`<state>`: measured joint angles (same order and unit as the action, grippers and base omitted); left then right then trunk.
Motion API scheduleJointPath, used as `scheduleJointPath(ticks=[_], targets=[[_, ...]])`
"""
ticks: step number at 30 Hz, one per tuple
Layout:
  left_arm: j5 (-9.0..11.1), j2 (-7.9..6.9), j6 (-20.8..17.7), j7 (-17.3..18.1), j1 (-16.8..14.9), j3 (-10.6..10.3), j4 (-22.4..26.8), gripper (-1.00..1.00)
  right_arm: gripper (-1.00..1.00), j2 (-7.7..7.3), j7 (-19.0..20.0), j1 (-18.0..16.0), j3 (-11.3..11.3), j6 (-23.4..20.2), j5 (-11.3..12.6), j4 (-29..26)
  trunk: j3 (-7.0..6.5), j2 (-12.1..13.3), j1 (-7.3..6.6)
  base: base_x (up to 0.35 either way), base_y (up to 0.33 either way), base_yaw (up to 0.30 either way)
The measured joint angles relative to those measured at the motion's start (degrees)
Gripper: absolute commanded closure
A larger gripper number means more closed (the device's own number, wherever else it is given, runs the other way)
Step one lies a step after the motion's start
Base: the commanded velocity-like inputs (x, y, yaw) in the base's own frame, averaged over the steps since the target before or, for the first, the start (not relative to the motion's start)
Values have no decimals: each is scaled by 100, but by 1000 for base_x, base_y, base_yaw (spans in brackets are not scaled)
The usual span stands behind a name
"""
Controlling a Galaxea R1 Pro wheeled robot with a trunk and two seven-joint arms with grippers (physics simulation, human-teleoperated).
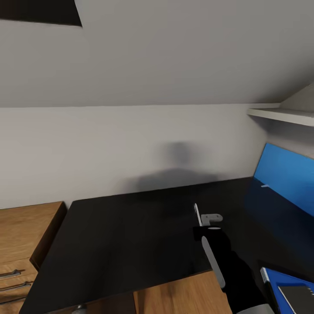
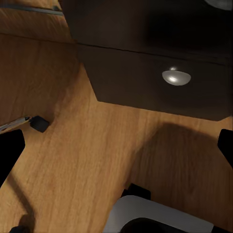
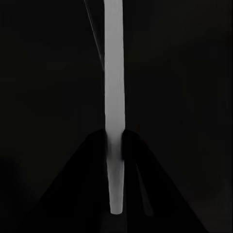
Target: In the bedroom, organize the workspace by keeping the computer under the desk, ensuring the monitor is on the desk, placing the keyboard on the desk next to the monitor, placing the mouse on the desk next to the keyboard, moving the folder from the swivel chair onto the desk next to the mouse, stacking the notebook on top of the folder with the pen on top of the notebook, and positioning the swivel chair next to the desk.
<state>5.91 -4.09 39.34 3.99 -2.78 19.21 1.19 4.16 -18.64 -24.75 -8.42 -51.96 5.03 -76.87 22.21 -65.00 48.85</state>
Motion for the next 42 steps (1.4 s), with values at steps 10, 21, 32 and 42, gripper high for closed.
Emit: scheduleJointPath(ticks=[10, 21, 32, 42], targets=[[-1, 24, -3, -1, 0, -1, 0, -100, 100, -3, -1, 2, 10, -5, 1, -42, -180, 401, -220, 0, 0, -253], [0, 90, -2, -1, 0, 0, 0, -100, 100, -3, -1, 4, 12, -6, 1, -45, -378, 843, -462, 0, 0, -256], [0, 93, -2, -1, 1, 7, 1, -100, 100, -15, -1, 8, 12, -5, -4, -38, -378, 844, -462, 0, 0, -185], [-1, 92, -2, -1, 1, 8, 2, -100, 100, -242, 44, 20, 7, 7, 8, -28, -378, 845, -460, -111, 0, -19]])
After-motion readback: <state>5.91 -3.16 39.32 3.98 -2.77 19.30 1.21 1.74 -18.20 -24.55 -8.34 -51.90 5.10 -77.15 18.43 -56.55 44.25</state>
